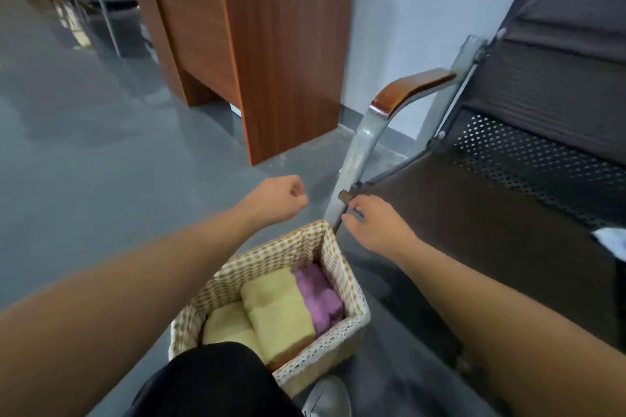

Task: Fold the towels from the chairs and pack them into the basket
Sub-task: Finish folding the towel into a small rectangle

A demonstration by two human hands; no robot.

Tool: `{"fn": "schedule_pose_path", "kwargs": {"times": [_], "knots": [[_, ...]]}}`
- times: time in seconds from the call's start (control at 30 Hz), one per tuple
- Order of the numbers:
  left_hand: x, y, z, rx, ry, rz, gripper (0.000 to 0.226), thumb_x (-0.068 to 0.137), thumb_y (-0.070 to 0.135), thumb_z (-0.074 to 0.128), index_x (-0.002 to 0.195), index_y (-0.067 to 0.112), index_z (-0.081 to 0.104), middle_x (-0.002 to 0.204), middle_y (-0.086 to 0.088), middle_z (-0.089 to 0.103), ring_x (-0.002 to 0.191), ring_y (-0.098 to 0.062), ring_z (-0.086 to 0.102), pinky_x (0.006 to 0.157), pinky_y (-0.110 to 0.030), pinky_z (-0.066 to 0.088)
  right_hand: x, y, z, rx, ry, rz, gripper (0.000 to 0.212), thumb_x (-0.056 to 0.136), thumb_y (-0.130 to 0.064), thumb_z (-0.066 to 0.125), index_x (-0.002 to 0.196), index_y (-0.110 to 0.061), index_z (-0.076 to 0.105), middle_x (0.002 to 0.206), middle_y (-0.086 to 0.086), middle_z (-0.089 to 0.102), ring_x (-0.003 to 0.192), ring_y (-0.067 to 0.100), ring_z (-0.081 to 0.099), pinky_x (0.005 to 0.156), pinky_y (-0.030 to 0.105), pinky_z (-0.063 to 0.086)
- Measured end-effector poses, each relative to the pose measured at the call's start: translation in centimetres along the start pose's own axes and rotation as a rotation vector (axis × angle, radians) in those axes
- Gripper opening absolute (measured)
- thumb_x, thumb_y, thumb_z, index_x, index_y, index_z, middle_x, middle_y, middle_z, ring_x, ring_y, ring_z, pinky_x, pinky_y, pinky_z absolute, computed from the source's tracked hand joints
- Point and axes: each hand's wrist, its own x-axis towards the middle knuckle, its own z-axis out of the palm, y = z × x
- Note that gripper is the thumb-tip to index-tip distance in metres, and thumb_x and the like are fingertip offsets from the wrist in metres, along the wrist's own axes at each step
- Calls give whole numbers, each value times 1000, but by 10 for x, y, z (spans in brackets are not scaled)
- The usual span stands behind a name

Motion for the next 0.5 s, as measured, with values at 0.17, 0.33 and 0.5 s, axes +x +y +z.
{"fn": "schedule_pose_path", "kwargs": {"times": [0.17,0.33,0.5], "knots": [[0,135,-9,-22,70,300,15,94,29,56,103,19,64,104,-1,68,97,-19,62,82,-31,49,-58,59,-116,-39,222,116,46,98,-41,54,137,-17,53,133,3,56,118,21,57,101,42,49],[-12,274,50,-67,14,516,14,93,25,56,104,19,63,102,-1,67,96,-20,61,86,-33,49,-143,150,-209,-93,429,302,30,97,-30,55,121,-12,61,114,6,64,104,24,59,88,36,48],[-20,383,142,8,-147,677,21,90,24,56,108,18,65,110,-2,68,102,-20,61,89,-34,50,-228,259,-253,-140,487,520,22,92,-23,55,109,-10,63,107,11,67,102,31,61,78,35,44]]}}
